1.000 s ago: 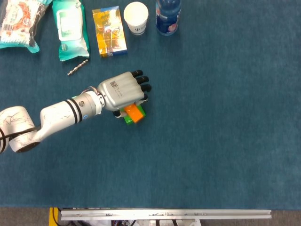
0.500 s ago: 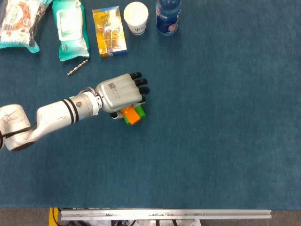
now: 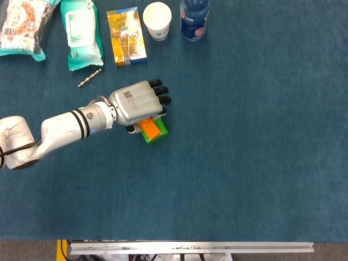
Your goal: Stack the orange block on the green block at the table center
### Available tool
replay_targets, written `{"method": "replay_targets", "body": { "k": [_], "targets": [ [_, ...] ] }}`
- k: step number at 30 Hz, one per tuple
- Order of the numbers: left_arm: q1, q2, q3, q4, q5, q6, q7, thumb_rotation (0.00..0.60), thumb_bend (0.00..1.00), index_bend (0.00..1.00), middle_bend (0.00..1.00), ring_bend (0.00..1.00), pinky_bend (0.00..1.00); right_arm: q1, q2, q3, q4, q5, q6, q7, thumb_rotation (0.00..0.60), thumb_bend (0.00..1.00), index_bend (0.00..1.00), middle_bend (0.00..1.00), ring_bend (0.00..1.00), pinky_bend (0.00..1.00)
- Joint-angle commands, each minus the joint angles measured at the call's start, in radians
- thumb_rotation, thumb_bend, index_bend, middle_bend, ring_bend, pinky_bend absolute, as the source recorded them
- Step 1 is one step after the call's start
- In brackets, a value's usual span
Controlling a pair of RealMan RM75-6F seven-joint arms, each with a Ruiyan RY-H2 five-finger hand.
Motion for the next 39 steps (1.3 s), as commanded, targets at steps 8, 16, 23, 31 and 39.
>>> {"method": "replay_targets", "body": {
  "k": [8, 16, 23, 31, 39],
  "targets": [
    [-0.011, -0.004, 0.004, -0.01, -0.001, -0.001, -0.006, 0.6, 0.23, 0.52, 0.24, 0.14, 0.13, -0.005, 0.003, 0.002, -0.003, 0.002, 0.005, -0.001, 0.6, 0.11, 0.0, 0.19, 0.12, 0.23],
    [-0.015, -0.011, 0.003, 0.002, -0.011, -0.004, -0.013, 0.6, 0.23, 0.52, 0.24, 0.14, 0.13, -0.011, 0.006, 0.002, 0.0, 0.003, 0.008, 0.005, 0.6, 0.11, 0.0, 0.19, 0.12, 0.23],
    [-0.017, -0.005, 0.003, 0.007, -0.017, 0.0, -0.02, 0.6, 0.23, 0.52, 0.24, 0.14, 0.13, -0.01, 0.005, 0.004, 0.0, 0.003, 0.005, 0.004, 0.6, 0.11, 0.0, 0.19, 0.12, 0.23],
    [-0.016, -0.01, 0.006, 0.021, -0.02, 0.005, -0.032, 0.6, 0.23, 0.52, 0.24, 0.14, 0.13, -0.012, 0.006, 0.006, -0.003, 0.006, 0.007, 0.0, 0.6, 0.11, 0.0, 0.19, 0.12, 0.23],
    [-0.019, -0.001, 0.018, 0.01, -0.003, 0.015, -0.039, 0.6, 0.23, 0.52, 0.24, 0.14, 0.13, -0.014, 0.008, 0.007, -0.007, 0.006, 0.01, -0.001, 0.6, 0.11, 0.0, 0.19, 0.12, 0.23]
  ]
}}
